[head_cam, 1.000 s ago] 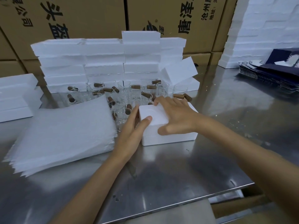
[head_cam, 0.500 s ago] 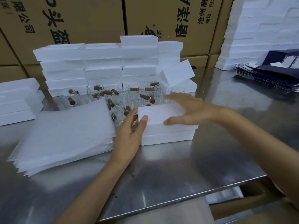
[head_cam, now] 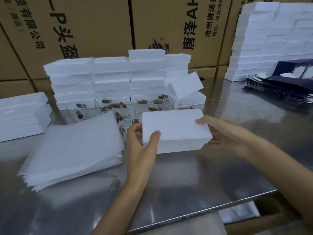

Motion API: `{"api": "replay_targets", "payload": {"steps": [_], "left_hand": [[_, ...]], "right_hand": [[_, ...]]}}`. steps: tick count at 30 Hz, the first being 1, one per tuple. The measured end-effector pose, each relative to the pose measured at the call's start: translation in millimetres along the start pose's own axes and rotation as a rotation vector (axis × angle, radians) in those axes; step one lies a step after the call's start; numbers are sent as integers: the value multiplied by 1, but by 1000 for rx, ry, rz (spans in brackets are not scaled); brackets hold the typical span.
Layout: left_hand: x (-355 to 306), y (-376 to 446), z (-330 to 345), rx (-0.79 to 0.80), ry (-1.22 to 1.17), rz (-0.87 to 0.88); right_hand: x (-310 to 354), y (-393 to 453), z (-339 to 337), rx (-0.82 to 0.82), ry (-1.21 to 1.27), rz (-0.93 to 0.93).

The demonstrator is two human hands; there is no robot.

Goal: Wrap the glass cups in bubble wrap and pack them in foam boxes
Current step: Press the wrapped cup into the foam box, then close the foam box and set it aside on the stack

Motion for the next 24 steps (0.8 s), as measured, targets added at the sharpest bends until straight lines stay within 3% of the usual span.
{"api": "replay_targets", "payload": {"steps": [7, 12, 17, 21, 24], "left_hand": [[-55, 19, -20, -66, -261, 65], [-65, 42, -48, -185, -459, -25], [-54, 61, -64, -186, -749, -149], [-46, 85, -121, -288, -724, -184], [-31, 101, -184, -456, -697, -233]], "right_hand": [[58, -17, 30, 183, 275, -176], [84, -12, 83, 114, 401, -280], [88, 0, 169, 132, 381, -297], [78, 14, 220, 181, 252, -240], [66, 26, 238, 195, 223, -185]]}}
Point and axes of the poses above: each hand's wrist, its own y-axis towards the middle knuckle, its own z-axis out of the palm, x = y × z, the point moved 9 cm from there along y, towards the middle knuckle, and after that the axes turned 13 degrees about y, right-handed, at the moved point
